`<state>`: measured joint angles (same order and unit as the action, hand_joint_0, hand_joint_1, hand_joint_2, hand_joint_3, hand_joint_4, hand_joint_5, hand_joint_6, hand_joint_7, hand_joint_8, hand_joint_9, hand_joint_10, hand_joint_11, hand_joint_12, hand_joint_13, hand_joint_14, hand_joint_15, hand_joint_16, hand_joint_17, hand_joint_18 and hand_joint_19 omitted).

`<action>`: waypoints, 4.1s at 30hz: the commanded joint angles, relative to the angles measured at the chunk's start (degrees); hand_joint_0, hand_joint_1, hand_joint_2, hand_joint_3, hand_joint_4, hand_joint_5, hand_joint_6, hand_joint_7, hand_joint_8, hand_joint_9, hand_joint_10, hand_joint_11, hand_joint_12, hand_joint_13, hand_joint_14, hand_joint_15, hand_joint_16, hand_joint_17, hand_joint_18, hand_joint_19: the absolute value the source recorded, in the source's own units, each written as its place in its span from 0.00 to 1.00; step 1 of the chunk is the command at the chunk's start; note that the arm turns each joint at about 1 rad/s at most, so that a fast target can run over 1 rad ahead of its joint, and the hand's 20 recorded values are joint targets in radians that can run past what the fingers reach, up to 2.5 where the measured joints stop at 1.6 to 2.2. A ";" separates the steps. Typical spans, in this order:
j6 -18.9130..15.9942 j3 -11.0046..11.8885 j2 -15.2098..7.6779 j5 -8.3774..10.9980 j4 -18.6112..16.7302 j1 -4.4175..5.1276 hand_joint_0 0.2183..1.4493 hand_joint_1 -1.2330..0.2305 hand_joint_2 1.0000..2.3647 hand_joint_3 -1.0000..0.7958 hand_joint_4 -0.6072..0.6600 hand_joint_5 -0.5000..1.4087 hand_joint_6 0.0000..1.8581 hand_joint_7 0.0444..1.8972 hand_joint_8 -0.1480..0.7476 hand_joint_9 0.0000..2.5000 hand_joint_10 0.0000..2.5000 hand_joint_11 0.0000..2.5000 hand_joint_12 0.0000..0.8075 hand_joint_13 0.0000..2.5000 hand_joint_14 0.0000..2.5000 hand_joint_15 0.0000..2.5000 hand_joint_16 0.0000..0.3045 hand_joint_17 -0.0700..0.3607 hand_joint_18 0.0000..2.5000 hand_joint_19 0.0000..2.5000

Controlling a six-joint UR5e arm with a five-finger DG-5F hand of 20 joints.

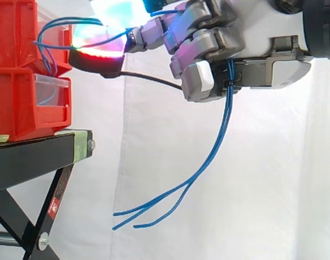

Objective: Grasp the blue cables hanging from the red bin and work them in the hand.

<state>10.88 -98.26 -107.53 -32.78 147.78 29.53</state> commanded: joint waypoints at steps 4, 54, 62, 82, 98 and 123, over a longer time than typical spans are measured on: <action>0.02 0.00 -0.05 0.00 -0.21 0.00 0.82 0.40 0.01 0.75 0.64 0.46 0.01 0.68 0.81 0.68 1.00 1.00 0.87 0.84 1.00 0.86 0.69 0.53 1.00 0.31; 0.81 0.00 -0.05 0.00 -1.18 0.26 0.82 0.42 0.01 0.66 0.70 0.51 0.01 0.69 0.81 0.68 1.00 1.00 0.87 0.84 1.00 0.86 0.69 0.53 1.00 0.31; 1.60 0.00 0.04 0.00 -1.80 0.17 0.81 0.42 0.01 0.64 0.73 0.51 0.01 0.67 0.81 0.68 1.00 1.00 0.87 0.84 1.00 0.86 0.69 0.53 1.00 0.31; 1.60 0.00 0.04 0.09 -1.71 0.17 0.86 0.41 0.01 0.71 0.74 0.51 0.01 0.62 0.81 0.68 1.00 1.00 0.87 0.84 1.00 0.86 0.69 0.53 1.00 0.31; 1.60 0.00 -0.05 0.09 -1.71 0.17 0.69 0.40 0.02 0.45 0.74 0.49 0.01 0.62 0.81 0.68 1.00 1.00 0.87 0.84 1.00 0.86 0.69 0.53 1.00 0.31; 1.60 0.00 0.04 0.00 -1.88 0.35 0.73 0.41 0.02 0.41 0.71 0.47 0.01 0.59 0.81 0.68 1.00 1.00 0.87 0.84 1.00 0.86 0.69 0.53 1.00 0.31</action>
<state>12.48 -98.26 -107.51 -32.76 145.97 29.91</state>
